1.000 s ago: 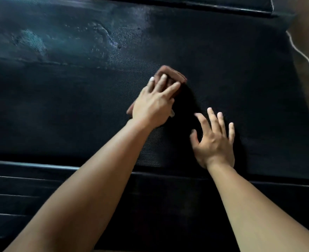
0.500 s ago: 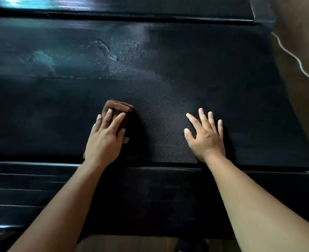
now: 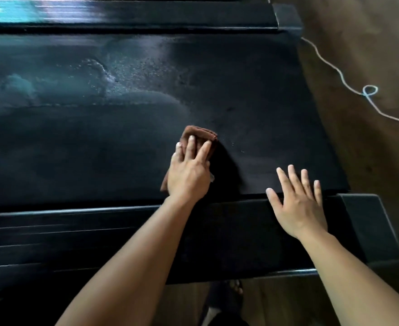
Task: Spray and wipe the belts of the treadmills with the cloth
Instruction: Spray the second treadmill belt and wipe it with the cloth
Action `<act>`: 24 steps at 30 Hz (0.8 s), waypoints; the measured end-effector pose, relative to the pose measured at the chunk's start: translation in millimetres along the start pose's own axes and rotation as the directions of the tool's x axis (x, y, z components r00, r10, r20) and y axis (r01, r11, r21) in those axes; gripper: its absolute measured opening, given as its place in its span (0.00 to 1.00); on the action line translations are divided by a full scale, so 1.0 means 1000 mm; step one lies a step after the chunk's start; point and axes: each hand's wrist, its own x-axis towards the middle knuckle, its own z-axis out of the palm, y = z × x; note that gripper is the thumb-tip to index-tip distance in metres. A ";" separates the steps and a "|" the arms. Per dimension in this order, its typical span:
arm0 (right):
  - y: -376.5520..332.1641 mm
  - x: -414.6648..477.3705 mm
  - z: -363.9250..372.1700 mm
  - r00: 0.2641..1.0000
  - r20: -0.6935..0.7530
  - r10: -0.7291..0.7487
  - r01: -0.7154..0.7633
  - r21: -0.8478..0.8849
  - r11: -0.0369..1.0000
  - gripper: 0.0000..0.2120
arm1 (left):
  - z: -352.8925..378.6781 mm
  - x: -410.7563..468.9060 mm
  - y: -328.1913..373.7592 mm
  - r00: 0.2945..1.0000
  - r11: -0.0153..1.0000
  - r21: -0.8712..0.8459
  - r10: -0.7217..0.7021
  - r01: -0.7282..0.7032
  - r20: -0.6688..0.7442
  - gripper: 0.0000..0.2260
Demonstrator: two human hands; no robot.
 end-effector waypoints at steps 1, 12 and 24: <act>0.003 -0.003 0.002 1.000 0.004 0.009 -0.009 -0.005 1.000 0.36 | 0.002 0.002 0.018 1.000 1.000 -0.015 0.020 -0.020 0.014 0.29; 0.007 0.000 0.011 0.993 -0.118 0.025 -0.019 0.052 0.998 0.33 | 0.010 0.013 0.072 0.977 0.972 -0.108 0.212 -0.208 0.027 0.25; 0.007 0.002 0.015 0.987 -0.156 0.035 -0.026 0.062 0.998 0.33 | -0.011 0.030 -0.090 0.986 0.991 -0.098 -0.102 0.090 -0.128 0.26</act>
